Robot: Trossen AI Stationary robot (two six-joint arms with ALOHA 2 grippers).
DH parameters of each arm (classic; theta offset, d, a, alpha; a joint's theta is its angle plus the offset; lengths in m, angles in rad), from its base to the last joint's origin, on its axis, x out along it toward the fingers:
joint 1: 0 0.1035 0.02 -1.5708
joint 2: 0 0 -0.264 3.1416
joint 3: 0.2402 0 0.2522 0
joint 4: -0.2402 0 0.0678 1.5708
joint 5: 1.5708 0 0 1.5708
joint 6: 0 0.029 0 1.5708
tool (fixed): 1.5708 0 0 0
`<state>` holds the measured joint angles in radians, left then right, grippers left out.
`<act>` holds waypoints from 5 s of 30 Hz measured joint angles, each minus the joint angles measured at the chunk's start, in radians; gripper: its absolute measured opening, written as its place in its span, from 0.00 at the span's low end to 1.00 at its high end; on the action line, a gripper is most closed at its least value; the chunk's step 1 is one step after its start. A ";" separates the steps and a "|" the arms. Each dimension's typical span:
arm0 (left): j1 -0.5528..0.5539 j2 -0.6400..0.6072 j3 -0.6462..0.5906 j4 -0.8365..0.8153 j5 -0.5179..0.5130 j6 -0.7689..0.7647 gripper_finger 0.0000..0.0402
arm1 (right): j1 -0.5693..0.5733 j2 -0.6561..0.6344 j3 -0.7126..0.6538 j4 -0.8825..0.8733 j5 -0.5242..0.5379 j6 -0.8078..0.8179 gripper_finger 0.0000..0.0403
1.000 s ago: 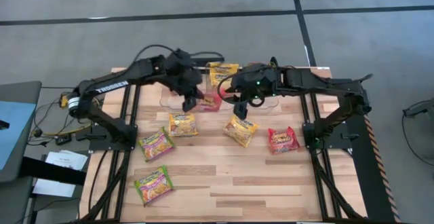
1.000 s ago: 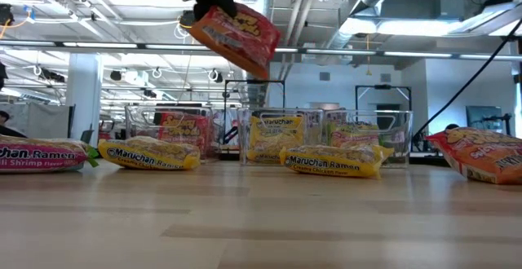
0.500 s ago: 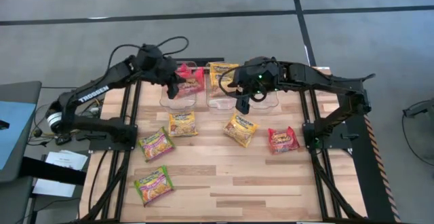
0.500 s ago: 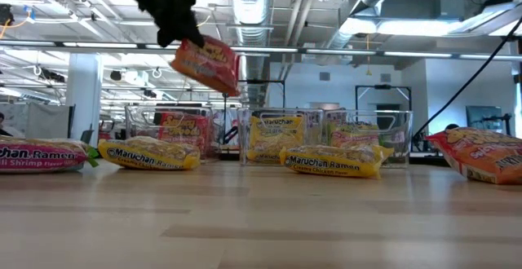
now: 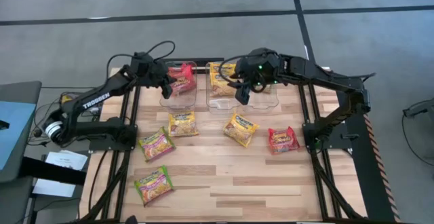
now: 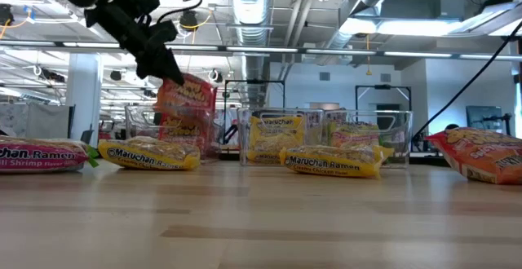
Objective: Sort Maruchan noodles
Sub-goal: Put the orange noodle pack into the left transparent bin, then put the green noodle pack into the right transparent bin
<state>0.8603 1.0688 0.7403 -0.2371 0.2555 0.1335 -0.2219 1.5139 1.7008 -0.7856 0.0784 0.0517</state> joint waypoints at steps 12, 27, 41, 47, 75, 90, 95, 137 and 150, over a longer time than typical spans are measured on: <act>0.046 0.083 -0.081 0.115 0.012 0.002 0.00 | -0.037 0.000 0.000 0.000 0.000 0.003 0.43; 0.047 0.241 -0.081 0.156 -0.007 0.014 0.00 | -0.050 0.000 -0.001 0.001 0.000 0.053 0.43; 0.047 0.241 -0.013 0.095 0.003 -0.022 0.27 | -0.050 0.000 -0.001 0.002 0.000 0.056 0.43; 0.047 0.240 0.130 -0.093 -0.009 0.007 0.36 | -0.050 0.000 -0.001 0.006 0.000 0.081 0.43; 0.046 0.062 0.647 -1.041 0.187 0.070 0.39 | -0.047 0.000 -0.001 0.000 0.000 0.126 0.43; 0.046 -0.125 0.646 -1.239 0.208 -0.032 0.39 | -0.037 0.000 -0.001 0.001 0.000 0.161 0.43; 0.029 -0.128 0.622 -1.240 0.209 -0.010 0.40 | -0.019 0.000 -0.001 0.000 -0.001 0.161 0.43; -0.940 -0.184 0.056 -0.858 -0.183 -0.953 0.46 | 0.131 0.023 -0.042 -0.131 -0.003 0.159 0.43; -1.086 0.086 0.055 -0.832 -0.358 -0.995 0.46 | 0.131 0.113 -0.043 -0.170 -0.010 0.192 0.43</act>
<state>-0.2260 1.1545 0.7956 -1.0686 -0.1022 -0.8613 -0.0910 1.6264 1.6581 -0.9555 0.0681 0.2435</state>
